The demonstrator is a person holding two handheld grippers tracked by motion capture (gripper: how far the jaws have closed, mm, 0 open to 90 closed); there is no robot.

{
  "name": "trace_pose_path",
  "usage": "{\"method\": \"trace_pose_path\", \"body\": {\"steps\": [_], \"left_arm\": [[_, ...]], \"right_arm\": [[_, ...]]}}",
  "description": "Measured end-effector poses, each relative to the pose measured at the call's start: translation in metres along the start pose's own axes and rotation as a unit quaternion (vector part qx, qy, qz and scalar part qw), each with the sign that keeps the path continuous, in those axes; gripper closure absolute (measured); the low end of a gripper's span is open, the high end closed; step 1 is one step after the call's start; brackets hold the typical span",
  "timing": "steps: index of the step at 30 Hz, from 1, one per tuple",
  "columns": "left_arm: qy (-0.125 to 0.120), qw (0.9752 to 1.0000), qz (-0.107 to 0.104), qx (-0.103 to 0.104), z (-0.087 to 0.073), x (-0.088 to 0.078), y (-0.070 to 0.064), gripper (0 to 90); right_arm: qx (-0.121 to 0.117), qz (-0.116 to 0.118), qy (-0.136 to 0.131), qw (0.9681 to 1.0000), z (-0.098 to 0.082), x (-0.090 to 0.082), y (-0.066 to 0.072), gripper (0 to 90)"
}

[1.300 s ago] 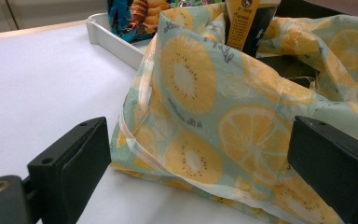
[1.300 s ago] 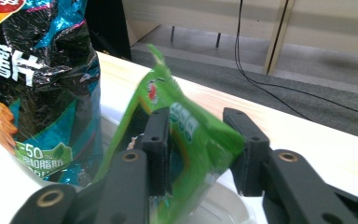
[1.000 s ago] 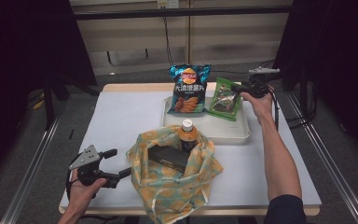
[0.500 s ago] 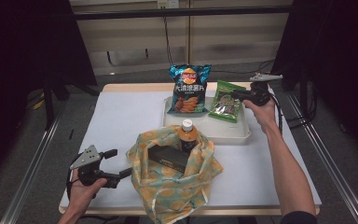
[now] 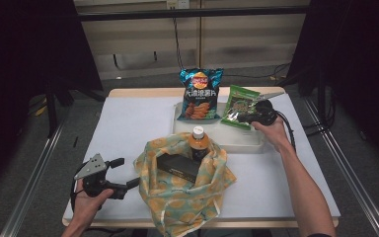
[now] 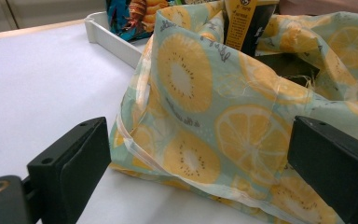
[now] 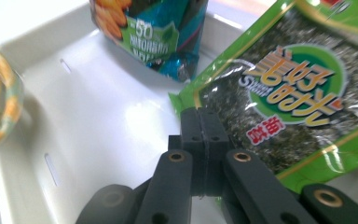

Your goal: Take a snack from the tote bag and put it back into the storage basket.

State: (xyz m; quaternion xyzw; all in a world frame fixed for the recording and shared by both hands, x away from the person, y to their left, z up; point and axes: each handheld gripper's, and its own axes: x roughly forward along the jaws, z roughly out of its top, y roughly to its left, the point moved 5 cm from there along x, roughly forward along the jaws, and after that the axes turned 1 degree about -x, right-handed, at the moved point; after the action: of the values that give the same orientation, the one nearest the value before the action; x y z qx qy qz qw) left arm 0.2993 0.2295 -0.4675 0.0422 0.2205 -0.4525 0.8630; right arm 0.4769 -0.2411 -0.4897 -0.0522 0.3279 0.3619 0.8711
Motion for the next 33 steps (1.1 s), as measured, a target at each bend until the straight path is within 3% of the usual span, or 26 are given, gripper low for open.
{"method": "trace_pose_path", "body": {"steps": [6,9,11,15,27,31,33], "left_arm": [[-0.007,1.0000,-0.003,-0.004,0.000,0.001,0.001,5.6],[-0.007,1.0000,-0.004,-0.006,-0.001,0.001,0.002,5.6],[-0.007,1.0000,-0.003,-0.006,-0.001,0.001,0.002,5.6],[-0.007,0.9999,0.000,-0.008,-0.001,0.001,0.002,5.6],[-0.005,0.9999,-0.001,-0.009,-0.001,0.002,0.003,5.6],[-0.004,1.0000,-0.002,-0.006,-0.001,0.002,0.002,5.6],[-0.005,1.0000,-0.003,-0.008,-0.001,0.002,0.002,5.6]], "right_arm": [[-0.004,0.012,0.034,0.9993,-0.002,0.011,-0.002,90.0],[-0.007,0.000,0.066,0.9978,-0.006,0.018,-0.003,90.0],[-0.004,0.003,0.068,0.9977,-0.007,0.019,-0.004,90.0],[0.000,-0.017,0.087,0.9960,-0.004,0.022,-0.013,90.0],[0.015,-0.047,0.085,0.9952,-0.003,0.031,-0.027,88.7],[0.015,-0.066,0.077,0.9947,-0.001,0.031,-0.028,79.9],[0.015,-0.064,0.077,0.9948,-0.001,0.030,-0.027,78.6]]}}
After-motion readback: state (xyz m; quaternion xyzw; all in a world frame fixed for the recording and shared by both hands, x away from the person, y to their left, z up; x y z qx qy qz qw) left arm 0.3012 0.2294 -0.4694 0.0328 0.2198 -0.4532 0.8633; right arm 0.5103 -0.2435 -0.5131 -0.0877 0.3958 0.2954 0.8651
